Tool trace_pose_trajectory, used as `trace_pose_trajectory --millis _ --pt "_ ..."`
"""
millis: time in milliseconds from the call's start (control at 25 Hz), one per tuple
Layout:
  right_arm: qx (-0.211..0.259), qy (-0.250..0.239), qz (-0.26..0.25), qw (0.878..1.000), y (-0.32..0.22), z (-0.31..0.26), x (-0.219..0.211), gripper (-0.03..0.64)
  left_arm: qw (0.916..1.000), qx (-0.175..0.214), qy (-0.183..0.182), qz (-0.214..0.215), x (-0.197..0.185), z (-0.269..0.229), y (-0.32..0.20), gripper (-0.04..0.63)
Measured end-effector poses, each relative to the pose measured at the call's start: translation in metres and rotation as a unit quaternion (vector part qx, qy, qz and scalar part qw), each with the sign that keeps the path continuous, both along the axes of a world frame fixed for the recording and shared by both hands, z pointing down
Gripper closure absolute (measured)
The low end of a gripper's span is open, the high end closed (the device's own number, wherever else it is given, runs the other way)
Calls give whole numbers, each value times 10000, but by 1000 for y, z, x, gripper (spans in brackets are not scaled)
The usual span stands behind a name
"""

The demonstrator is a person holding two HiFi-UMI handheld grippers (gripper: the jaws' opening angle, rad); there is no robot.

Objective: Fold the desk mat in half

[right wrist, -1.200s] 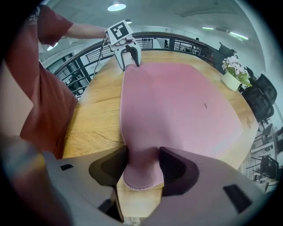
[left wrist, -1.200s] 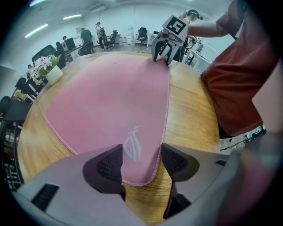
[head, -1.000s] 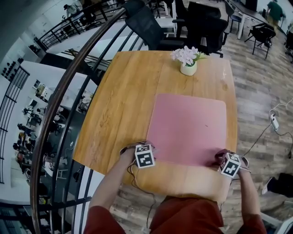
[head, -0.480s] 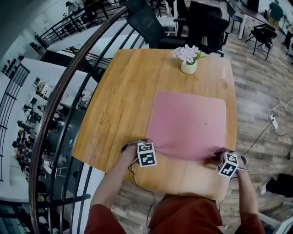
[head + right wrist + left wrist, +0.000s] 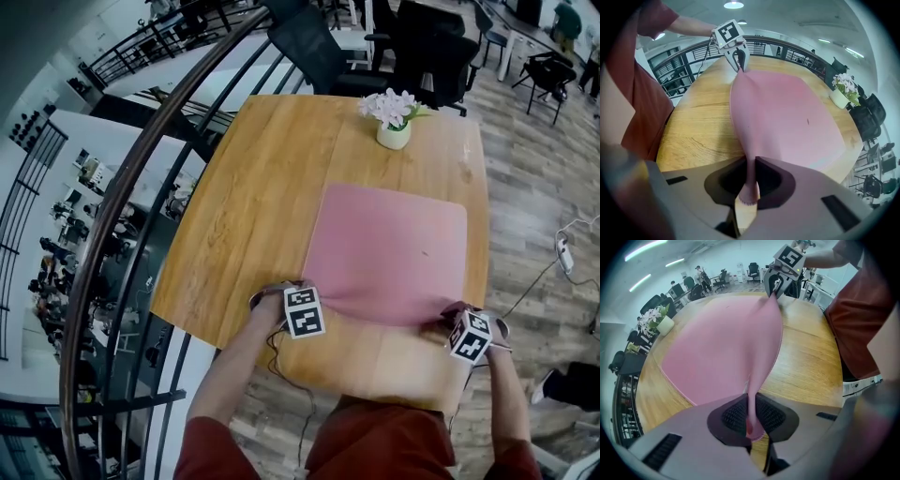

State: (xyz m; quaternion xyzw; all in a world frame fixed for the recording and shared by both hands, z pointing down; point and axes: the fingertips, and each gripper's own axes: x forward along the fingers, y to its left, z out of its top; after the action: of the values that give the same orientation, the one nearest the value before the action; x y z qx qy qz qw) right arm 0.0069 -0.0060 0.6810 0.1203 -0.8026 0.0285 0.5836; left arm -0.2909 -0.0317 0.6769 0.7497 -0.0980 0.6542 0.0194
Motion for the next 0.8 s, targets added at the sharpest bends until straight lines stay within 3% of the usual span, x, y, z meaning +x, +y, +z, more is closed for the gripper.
trace_pose_trajectory --millis 240,800 --pt "-86 -237 -14 9997 -6 -9 1 568 9997 140 49 -169 2 -14 -9 539" --pt "636 -217 49 9977 -54 -20 6 568 9949 768 87 -647 8 -26 -56 535"
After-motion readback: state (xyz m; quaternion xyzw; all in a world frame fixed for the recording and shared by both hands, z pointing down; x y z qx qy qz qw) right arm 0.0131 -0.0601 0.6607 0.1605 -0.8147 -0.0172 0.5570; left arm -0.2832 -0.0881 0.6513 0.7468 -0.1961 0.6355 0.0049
